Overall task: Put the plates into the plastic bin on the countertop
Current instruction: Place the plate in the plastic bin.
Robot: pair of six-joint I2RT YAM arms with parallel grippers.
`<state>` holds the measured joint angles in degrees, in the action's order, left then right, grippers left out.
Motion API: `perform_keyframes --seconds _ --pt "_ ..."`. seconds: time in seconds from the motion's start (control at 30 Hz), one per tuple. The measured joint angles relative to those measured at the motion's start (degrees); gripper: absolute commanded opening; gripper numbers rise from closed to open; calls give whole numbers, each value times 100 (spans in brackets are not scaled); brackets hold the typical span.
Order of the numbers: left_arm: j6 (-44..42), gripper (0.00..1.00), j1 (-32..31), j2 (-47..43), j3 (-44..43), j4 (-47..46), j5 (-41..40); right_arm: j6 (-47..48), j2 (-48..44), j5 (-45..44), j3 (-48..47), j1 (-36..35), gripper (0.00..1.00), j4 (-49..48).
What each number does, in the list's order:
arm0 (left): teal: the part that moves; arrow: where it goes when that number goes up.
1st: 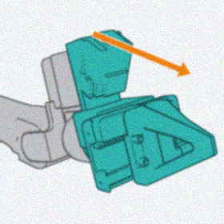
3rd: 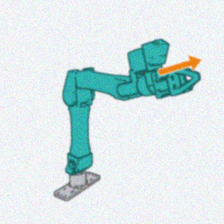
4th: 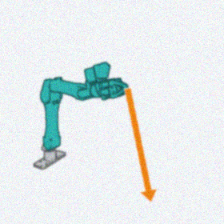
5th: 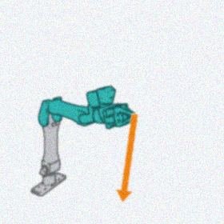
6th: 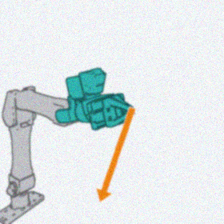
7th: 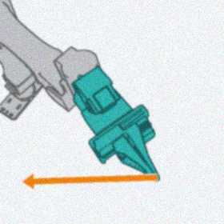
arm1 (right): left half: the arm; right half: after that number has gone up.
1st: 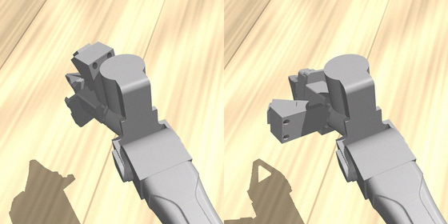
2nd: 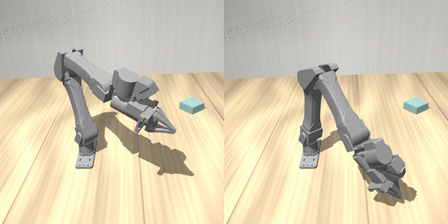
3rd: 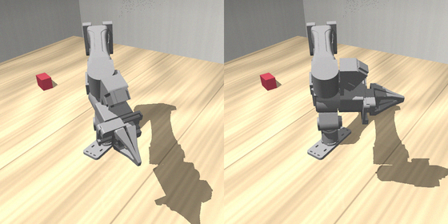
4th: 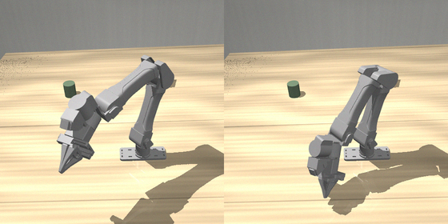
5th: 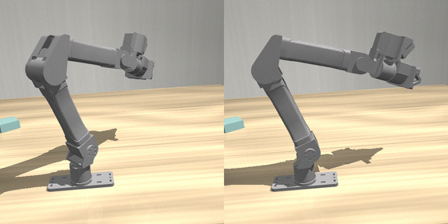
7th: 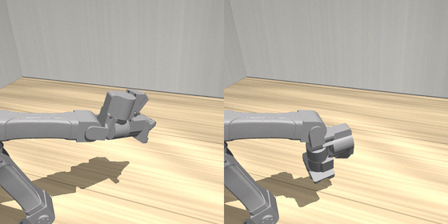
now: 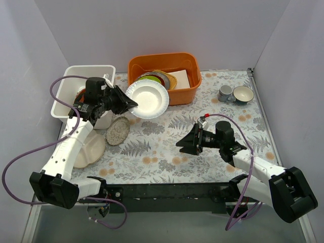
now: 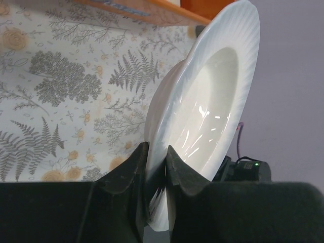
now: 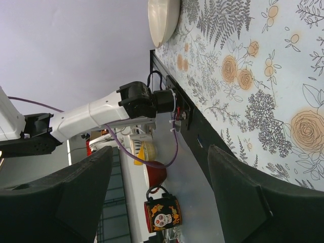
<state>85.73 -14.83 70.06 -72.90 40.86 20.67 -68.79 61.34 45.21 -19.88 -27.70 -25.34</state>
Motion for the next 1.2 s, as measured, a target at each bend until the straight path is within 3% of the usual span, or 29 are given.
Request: perform_keyframes --seconds 0.3,0.67,1.2 --pt "494 0 1126 -7 308 -938 1202 2 -2 50 28 22 84 15" --pt "767 0 2424 188 396 -1322 1930 4 -87 131 192 31 86 155" --pt "1025 0 3150 568 389 -1397 1797 37 -90 146 216 72 91 269"
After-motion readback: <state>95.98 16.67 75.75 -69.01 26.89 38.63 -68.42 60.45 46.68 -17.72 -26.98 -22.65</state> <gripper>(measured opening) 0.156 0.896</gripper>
